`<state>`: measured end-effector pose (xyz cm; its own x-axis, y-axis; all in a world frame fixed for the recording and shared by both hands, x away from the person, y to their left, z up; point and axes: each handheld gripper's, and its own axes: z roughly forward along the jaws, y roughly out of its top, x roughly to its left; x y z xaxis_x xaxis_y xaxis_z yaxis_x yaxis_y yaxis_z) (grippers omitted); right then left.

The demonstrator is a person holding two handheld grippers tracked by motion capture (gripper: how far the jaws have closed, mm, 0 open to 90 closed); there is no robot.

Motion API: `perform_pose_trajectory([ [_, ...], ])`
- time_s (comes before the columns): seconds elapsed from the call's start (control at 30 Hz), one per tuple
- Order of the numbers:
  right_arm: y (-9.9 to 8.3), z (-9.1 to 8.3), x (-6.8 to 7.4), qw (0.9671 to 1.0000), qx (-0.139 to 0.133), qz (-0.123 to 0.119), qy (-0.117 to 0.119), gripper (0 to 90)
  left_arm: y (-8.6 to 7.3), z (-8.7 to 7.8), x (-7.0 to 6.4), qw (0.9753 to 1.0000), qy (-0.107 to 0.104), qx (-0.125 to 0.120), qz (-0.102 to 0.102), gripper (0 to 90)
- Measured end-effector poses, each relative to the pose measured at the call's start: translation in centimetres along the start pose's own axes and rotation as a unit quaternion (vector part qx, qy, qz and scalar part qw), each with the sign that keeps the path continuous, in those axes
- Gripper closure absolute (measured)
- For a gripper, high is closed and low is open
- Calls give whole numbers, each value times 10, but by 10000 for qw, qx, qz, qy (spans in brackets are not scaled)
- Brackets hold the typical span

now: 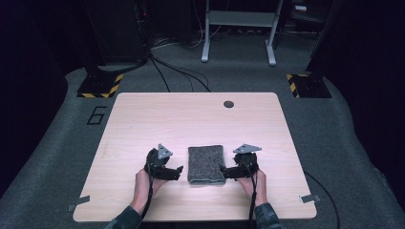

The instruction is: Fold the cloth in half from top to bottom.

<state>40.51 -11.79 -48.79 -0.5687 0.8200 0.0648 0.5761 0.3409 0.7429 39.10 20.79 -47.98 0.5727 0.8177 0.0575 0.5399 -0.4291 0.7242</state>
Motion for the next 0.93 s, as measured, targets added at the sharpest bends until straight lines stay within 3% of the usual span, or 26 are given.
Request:
perform_pose_trajectory([
  [0.1,-4,-15,-6,9999,-89,36,-128,43,-9,-11,10,9998,146,-71,-116,101],
  [0.23,-17,-29,-17,9993,-91,97,-350,44,-28,-22,27,9991,310,13,-272,94],
  [0.3,-26,-34,-25,9988,-63,169,-450,44,-39,-23,34,9979,432,35,-481,93],
  [0.43,-47,-40,-43,9970,47,370,-674,45,-63,-27,50,9957,567,235,-695,83],
  [0.57,-68,-43,-58,9942,177,608,-872,46,-82,-31,61,9924,693,280,-980,74],
  [0.7,-83,-44,-68,9921,187,705,-1017,44,-94,-31,67,9896,817,277,-1151,62],
  [0.77,-87,-43,-68,9910,177,640,-1161,38,-97,-29,69,9896,790,296,-1163,42],
  [0.93,-89,-42,-69,9915,146,609,-1139,0,-102,-26,70,9889,867,65,-1201,9],
])
